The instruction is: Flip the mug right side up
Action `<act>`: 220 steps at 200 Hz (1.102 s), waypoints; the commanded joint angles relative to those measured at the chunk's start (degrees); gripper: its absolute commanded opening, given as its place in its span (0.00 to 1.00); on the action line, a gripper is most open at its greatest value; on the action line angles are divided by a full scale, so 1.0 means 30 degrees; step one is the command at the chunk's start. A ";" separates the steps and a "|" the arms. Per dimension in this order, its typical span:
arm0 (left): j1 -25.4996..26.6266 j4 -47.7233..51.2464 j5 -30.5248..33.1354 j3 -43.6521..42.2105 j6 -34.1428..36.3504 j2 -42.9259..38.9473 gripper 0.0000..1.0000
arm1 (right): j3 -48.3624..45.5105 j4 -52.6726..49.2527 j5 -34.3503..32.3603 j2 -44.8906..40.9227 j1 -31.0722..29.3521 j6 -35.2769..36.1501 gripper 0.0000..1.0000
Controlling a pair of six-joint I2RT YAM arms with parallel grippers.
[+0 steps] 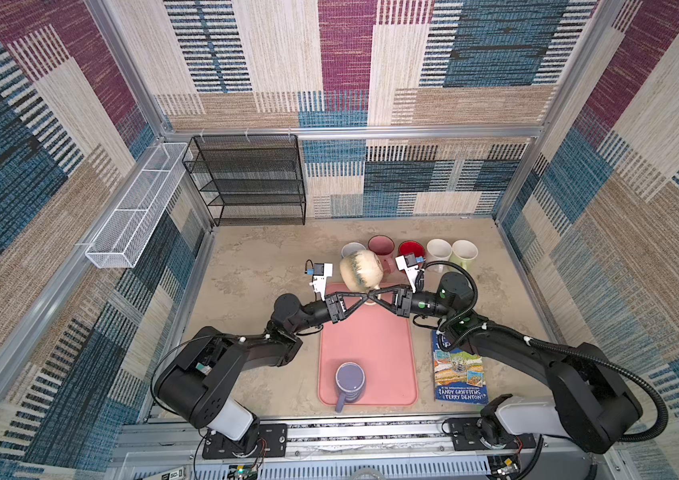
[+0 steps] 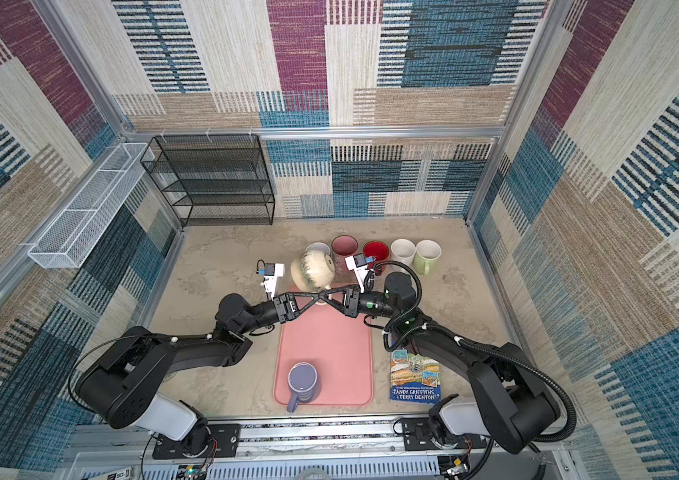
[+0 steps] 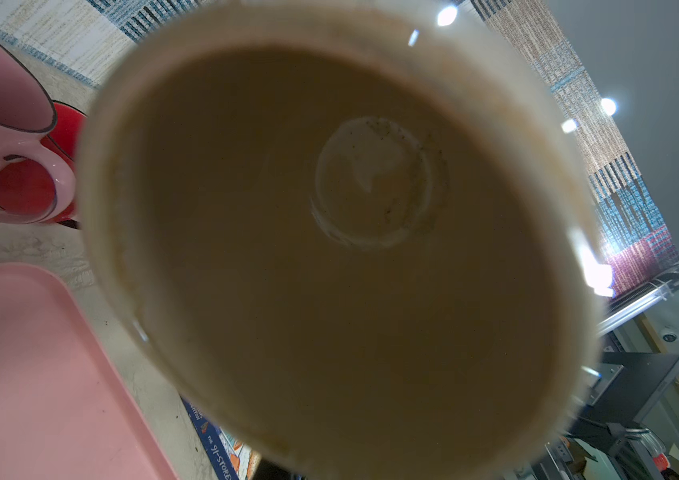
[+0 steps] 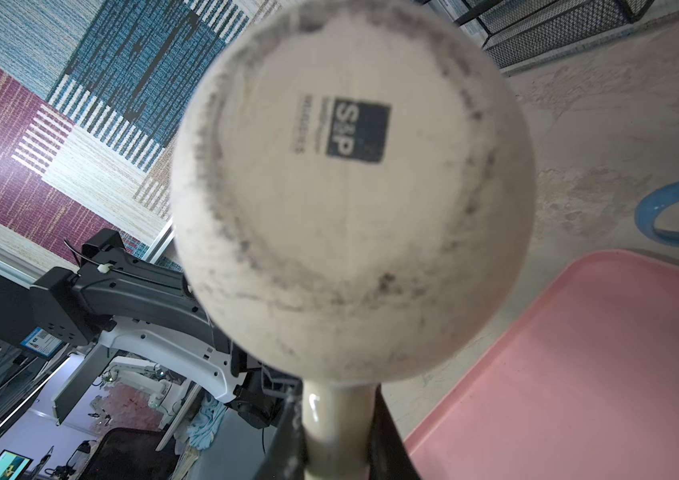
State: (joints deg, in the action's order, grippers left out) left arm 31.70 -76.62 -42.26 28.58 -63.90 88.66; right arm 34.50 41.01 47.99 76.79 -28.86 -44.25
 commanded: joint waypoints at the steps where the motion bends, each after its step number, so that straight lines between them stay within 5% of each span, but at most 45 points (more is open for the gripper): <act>1: 0.0045 -0.1355 -0.0495 0.0372 -0.0170 0.0123 0.15 | 0.0179 0.1270 0.0718 0.0255 -0.0038 0.0090 0.00; 31: 0.0045 -0.1356 -0.0649 0.0475 -0.0205 0.0300 0.00 | 0.0112 0.1100 0.0624 0.0388 -0.0054 0.0318 0.00; 69: 0.0038 -0.1257 -0.0369 0.0125 -0.0148 0.0127 0.00 | 0.0296 -0.0148 0.0254 0.0190 -0.0026 0.1258 0.00; 109: 0.0008 0.1286 0.0743 -0.0924 0.1344 -0.1269 0.00 | 0.0370 -0.1380 -0.0058 -0.0113 -0.0032 0.2026 0.34; 144: 0.0008 0.3452 0.1057 -0.1363 0.2520 -0.2821 0.00 | 0.0399 -0.1926 -0.0259 -0.0210 0.0000 0.2348 0.45; 156: 0.0008 0.4086 0.1050 -0.1381 0.2822 -0.3238 0.00 | 0.0493 -0.2011 -0.0249 -0.0198 0.0037 0.2396 0.44; 182: 0.0001 0.4919 0.1035 -0.1181 0.3199 -0.3735 0.00 | 0.0661 -0.1786 -0.0033 0.0100 0.0012 0.2257 0.22; 220: 0.0012 0.5089 0.0852 -0.0783 0.3219 -0.3652 0.00 | 0.0720 -0.1367 0.0381 0.0620 0.0040 0.1920 0.25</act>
State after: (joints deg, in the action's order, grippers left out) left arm 31.68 -58.24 -37.71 24.97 -56.88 77.93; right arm 36.34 34.06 48.18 78.13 -28.75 -38.04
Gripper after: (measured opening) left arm 0.197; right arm 0.265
